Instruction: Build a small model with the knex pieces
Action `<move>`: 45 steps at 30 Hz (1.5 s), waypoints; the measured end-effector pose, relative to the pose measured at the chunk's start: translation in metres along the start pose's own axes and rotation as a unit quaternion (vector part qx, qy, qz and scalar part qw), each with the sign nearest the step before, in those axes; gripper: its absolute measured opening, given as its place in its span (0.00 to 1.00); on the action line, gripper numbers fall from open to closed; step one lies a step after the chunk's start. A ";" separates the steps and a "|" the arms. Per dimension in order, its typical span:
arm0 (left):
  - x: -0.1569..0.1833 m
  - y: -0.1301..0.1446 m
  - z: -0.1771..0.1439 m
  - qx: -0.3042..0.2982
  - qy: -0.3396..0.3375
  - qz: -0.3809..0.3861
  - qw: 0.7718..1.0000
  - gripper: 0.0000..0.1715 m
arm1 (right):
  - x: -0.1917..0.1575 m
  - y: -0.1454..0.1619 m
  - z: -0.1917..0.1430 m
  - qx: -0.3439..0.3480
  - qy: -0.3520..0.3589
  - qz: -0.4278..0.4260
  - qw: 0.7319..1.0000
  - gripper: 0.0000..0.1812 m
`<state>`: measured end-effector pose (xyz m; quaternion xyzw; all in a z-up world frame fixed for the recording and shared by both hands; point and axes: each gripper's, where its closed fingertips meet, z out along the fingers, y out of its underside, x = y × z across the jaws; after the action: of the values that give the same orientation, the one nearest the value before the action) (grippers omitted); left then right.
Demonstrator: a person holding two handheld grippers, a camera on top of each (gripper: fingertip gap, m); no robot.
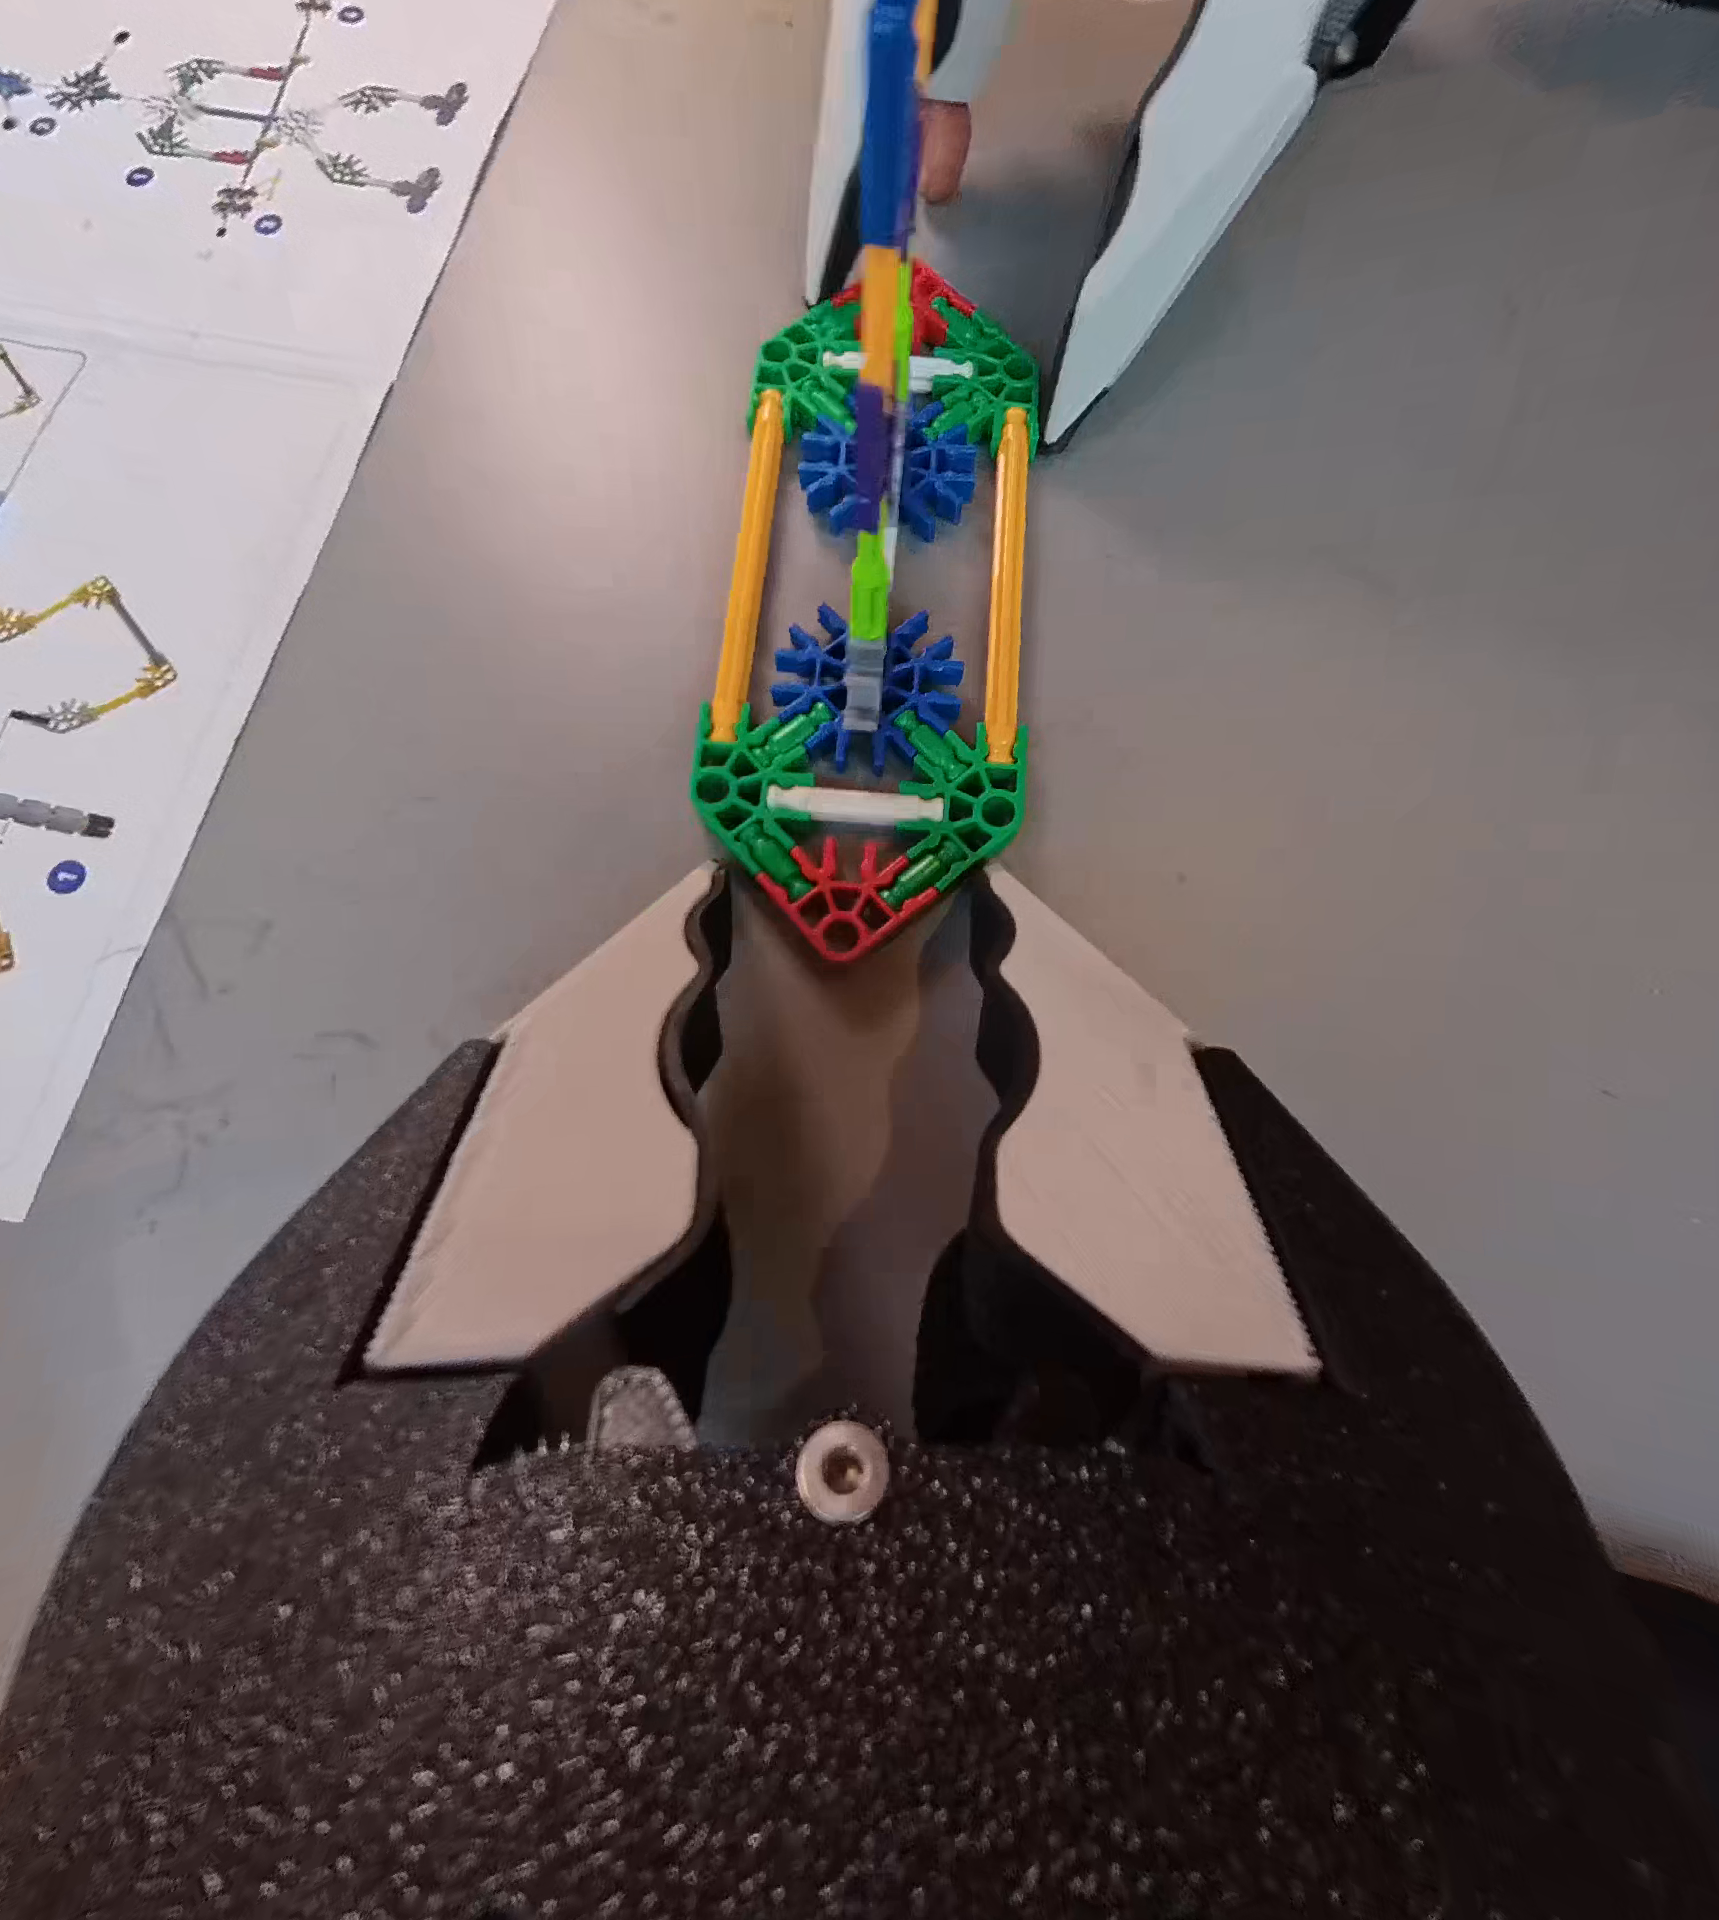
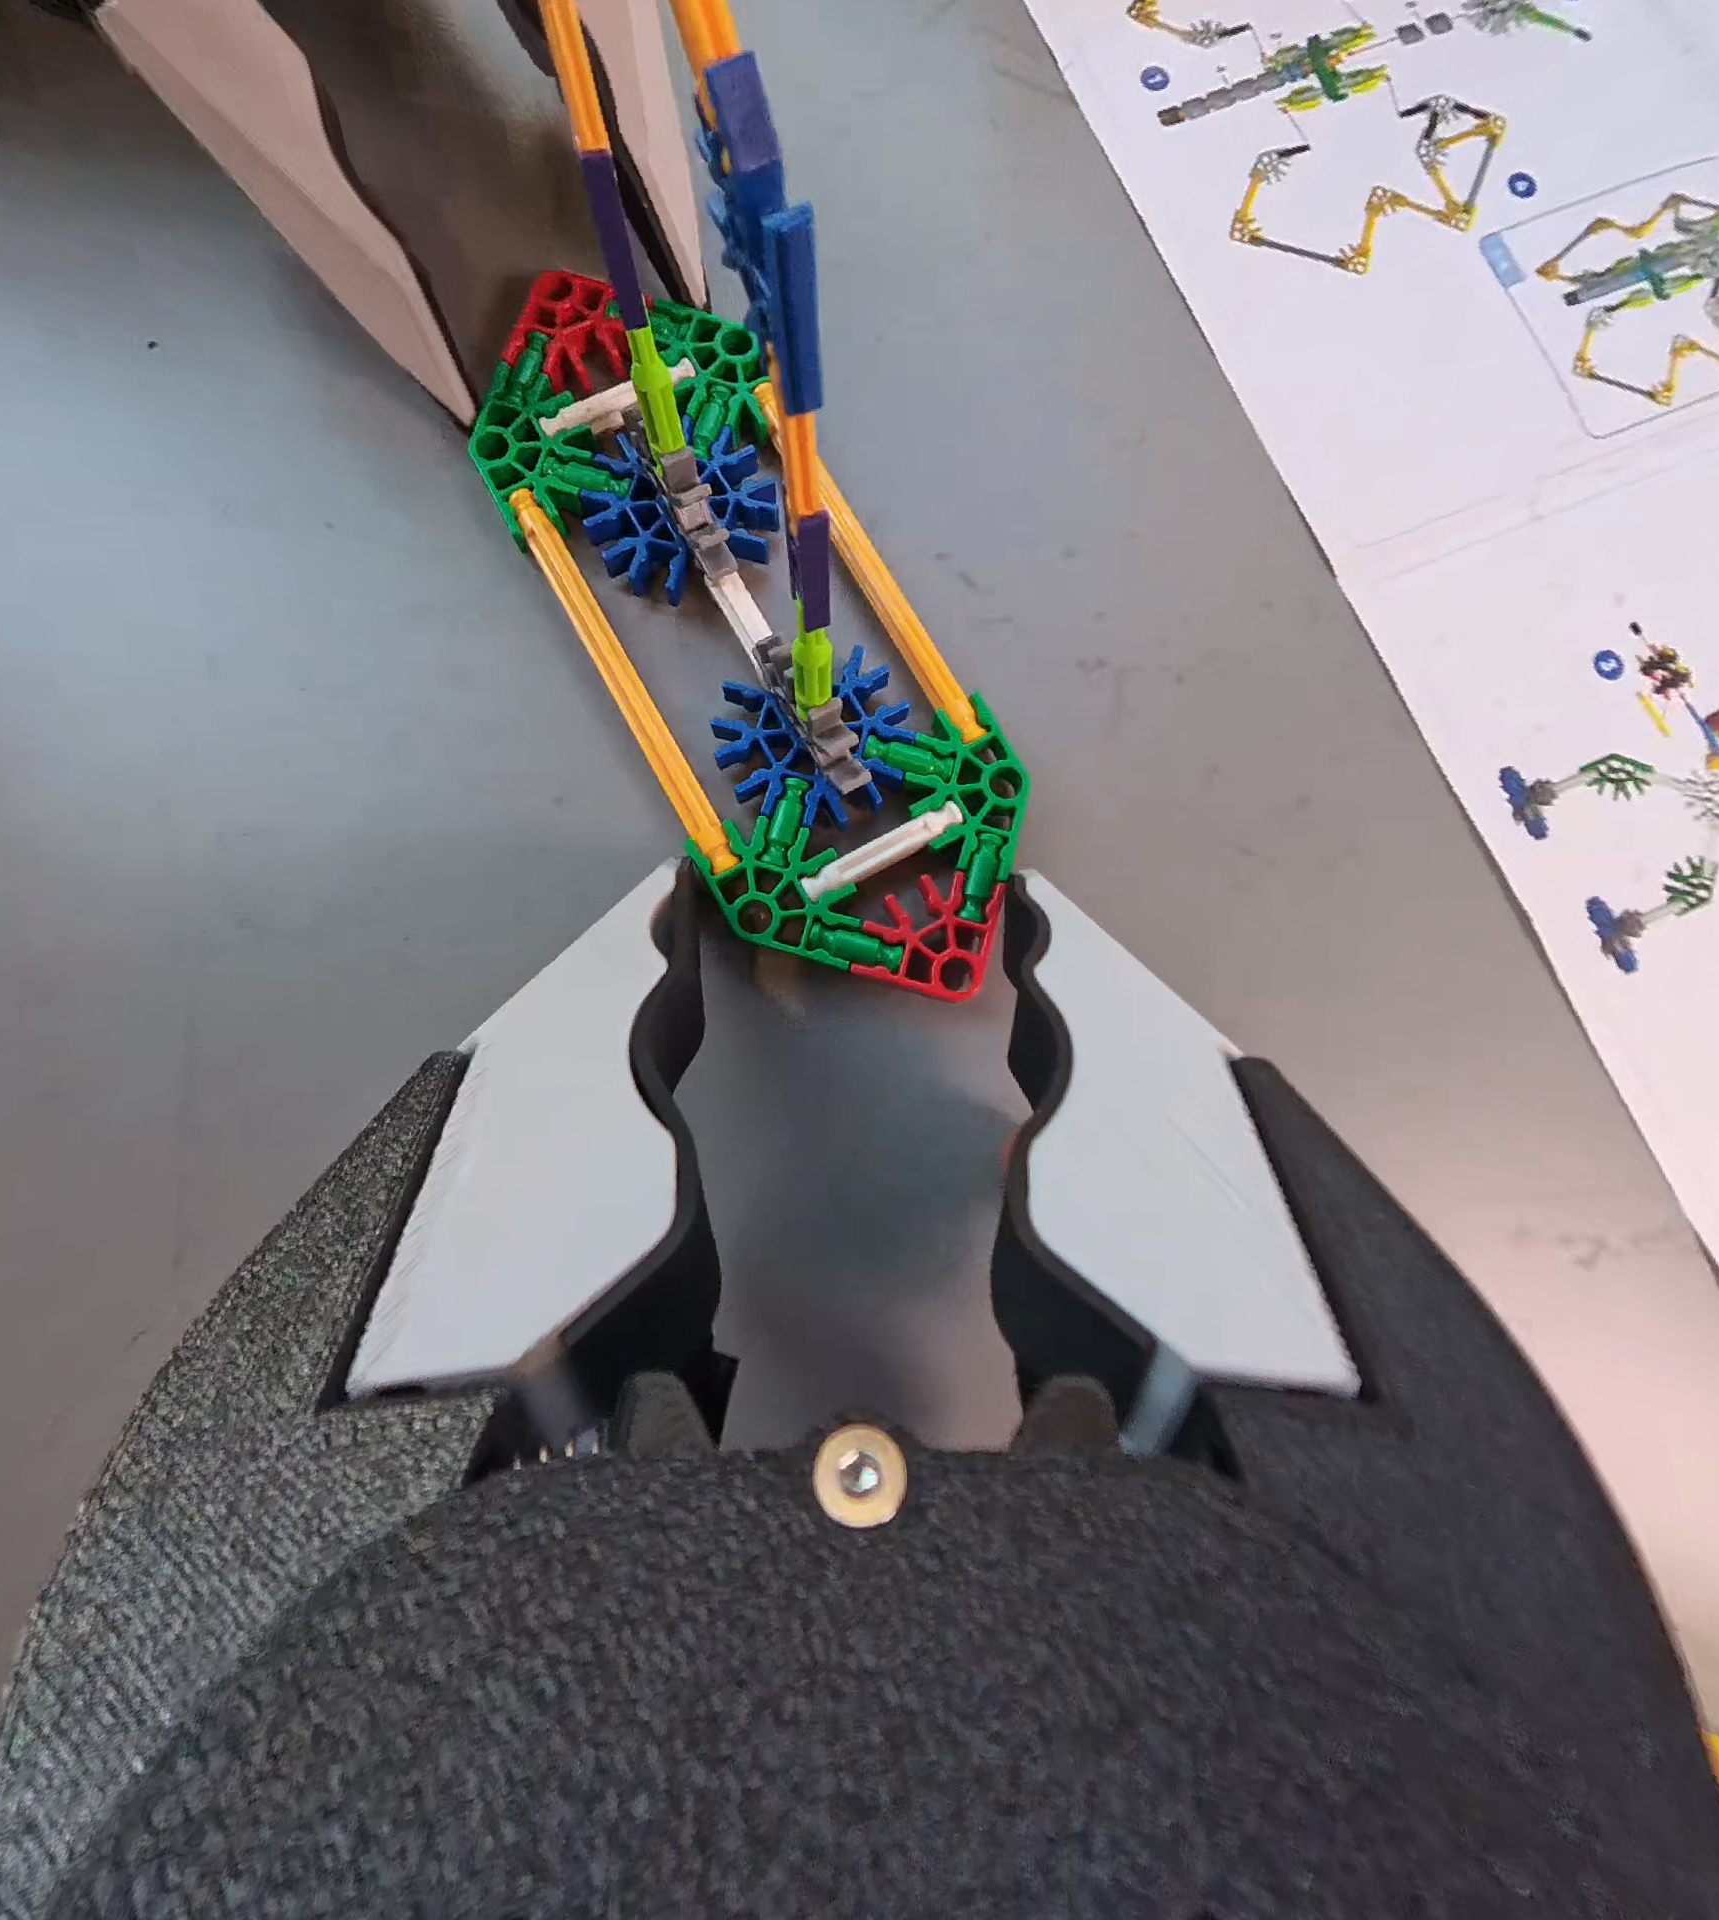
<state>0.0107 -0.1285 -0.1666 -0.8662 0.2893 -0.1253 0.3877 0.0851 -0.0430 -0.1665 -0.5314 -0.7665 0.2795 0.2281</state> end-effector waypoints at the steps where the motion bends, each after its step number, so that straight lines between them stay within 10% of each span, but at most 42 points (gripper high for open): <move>1: -0.006 0.001 -0.001 0.007 -0.001 -0.015 1.000 0.22 | 0.002 0.001 -0.001 0.001 0.008 0.013 1.000 0.31; 7: -0.049 -0.004 -0.005 0.029 -0.043 -0.080 0.995 0.10 | 0.024 0.001 -0.003 0.007 0.050 0.112 0.992 0.30; 17: -0.052 -0.029 -0.009 0.073 -0.139 0.078 0.985 0.29 | 0.020 -0.007 -0.014 0.062 -0.066 0.242 0.966 0.30; 23: -0.046 -0.030 0.005 0.041 -0.158 0.148 0.975 0.08 | 0.021 -0.008 -0.019 0.088 -0.092 0.263 0.956 0.29; 32: -0.046 -0.033 -0.004 0.062 -0.180 0.174 0.966 0.05 | 0.025 -0.006 -0.021 0.082 0.070 0.002 0.994 0.27; 37: -0.044 -0.031 -0.004 0.058 -0.183 0.182 0.964 0.05 | 0.031 -0.010 -0.027 0.067 0.198 -0.151 0.966 0.05; 45: -0.034 -0.023 -0.005 0.056 -0.146 0.155 0.975 0.09 | 0.018 -0.003 -0.022 0.043 0.176 -0.179 0.967 0.06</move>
<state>-0.0094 -0.0991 -0.1458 -0.7967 0.3528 0.0484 0.4883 0.0913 -0.0233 -0.1473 -0.4156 -0.7844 0.1690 0.4282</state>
